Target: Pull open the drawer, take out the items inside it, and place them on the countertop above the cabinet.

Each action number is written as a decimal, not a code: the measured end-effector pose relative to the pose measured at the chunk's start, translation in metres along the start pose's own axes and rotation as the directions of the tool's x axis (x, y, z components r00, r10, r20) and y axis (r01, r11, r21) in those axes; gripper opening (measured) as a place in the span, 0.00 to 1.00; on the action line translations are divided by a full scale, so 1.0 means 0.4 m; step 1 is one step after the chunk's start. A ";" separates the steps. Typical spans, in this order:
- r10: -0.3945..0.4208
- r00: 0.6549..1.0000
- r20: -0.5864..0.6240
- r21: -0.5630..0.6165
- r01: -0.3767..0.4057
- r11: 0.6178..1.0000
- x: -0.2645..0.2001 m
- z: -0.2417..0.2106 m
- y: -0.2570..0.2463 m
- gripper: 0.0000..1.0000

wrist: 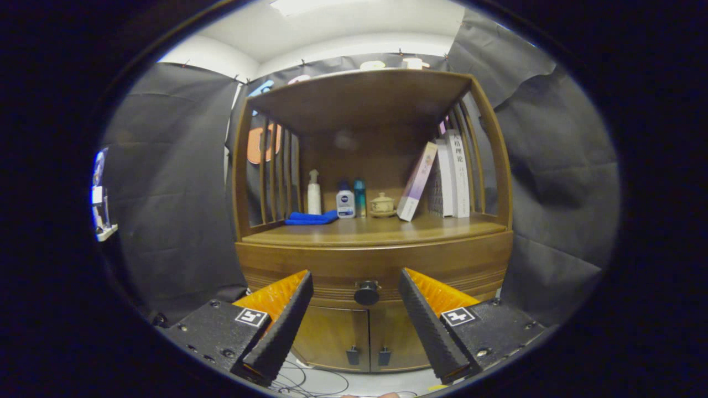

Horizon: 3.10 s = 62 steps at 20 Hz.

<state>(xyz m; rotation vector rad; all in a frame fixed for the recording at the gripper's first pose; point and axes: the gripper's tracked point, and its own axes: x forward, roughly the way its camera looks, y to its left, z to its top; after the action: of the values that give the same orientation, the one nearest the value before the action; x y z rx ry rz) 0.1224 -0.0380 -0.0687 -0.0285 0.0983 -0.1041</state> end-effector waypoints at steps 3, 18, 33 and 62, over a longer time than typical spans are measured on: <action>-0.021 0.999 -0.047 -0.006 0.021 1.000 0.091 -0.053 -0.013 0.99; -0.101 0.988 -0.120 0.002 0.102 0.995 0.279 -0.175 -0.052 0.50; -0.035 0.984 -0.176 0.033 0.042 0.999 0.033 -0.200 -0.032 0.39; 0.097 0.938 -0.332 0.053 -0.084 0.995 -0.348 -0.284 0.014 0.40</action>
<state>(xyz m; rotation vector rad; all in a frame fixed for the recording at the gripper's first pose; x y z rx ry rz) -0.0263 -0.0205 -0.1684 0.0326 0.4379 -0.0171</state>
